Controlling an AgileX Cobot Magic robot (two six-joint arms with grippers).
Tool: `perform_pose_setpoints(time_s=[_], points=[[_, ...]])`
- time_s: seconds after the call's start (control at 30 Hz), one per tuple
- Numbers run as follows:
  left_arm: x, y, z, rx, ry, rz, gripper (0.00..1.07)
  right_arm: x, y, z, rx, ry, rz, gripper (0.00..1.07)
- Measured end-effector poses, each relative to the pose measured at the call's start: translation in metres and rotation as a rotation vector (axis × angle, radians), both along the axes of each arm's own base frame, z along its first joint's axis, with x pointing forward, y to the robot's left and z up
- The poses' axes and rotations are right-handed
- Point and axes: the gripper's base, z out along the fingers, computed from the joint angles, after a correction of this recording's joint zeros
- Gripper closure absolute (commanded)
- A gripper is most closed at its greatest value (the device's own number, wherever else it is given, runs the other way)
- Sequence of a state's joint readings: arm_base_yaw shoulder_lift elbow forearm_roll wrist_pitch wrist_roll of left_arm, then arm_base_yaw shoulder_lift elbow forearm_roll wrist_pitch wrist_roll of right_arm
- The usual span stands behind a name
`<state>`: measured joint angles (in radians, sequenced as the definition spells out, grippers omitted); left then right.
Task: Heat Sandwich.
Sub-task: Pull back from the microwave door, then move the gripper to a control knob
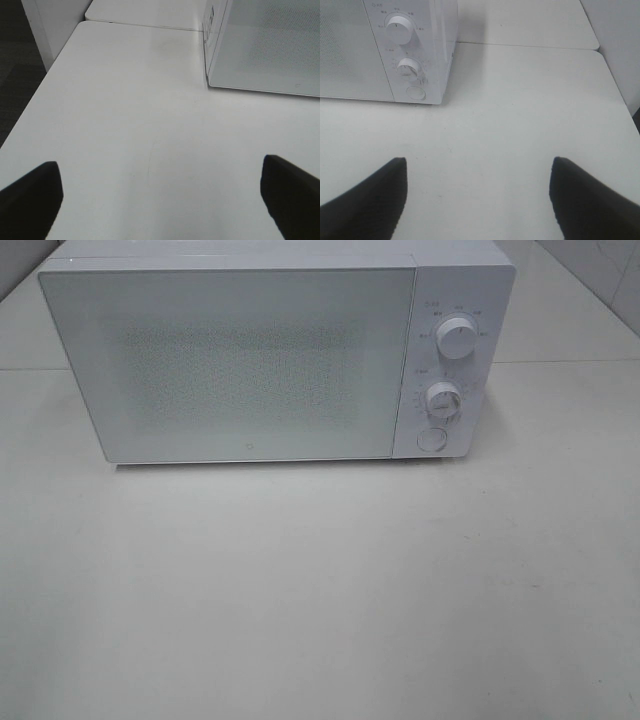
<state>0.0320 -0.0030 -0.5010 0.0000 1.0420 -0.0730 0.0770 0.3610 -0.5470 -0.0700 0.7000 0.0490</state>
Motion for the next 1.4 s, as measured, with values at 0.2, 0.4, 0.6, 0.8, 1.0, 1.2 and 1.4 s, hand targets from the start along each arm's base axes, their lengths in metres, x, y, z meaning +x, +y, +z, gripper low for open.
perform_pose_setpoints(time_s=[0.2, 0.4, 0.6, 0.8, 1.0, 1.2, 1.4], points=[[0.0, 0.0, 0.0, 0.0, 0.0, 0.0, 0.03, 0.024, 0.002, 0.001, -0.001, -0.004, 0.007, 0.31], [0.0, 0.0, 0.0, 0.0, 0.0, 0.0, 0.03, 0.045, 0.004, -0.002, -0.003, 0.005, 0.014, 0.31], [0.0, 0.0, 0.0, 0.0, 0.0, 0.0, 0.03, 0.071, 0.007, -0.008, -0.003, 0.012, 0.022, 0.31], [0.0, 0.0, 0.0, 0.0, 0.0, 0.0, 0.03, 0.102, 0.01, -0.02, -0.003, 0.027, 0.031, 0.31], [0.0, 0.0, 0.0, 0.0, 0.0, 0.0, 0.03, 0.127, 0.013, -0.032, -0.004, 0.023, 0.04, 0.31], [0.0, 0.0, 0.0, 0.0, 0.0, 0.0, 0.03, 0.148, 0.015, -0.045, -0.01, 0.007, 0.054, 0.31], [0.0, 0.0, 0.0, 0.0, 0.0, 0.0, 0.03, 0.161, 0.017, -0.056, -0.012, -0.003, 0.064, 0.31]])
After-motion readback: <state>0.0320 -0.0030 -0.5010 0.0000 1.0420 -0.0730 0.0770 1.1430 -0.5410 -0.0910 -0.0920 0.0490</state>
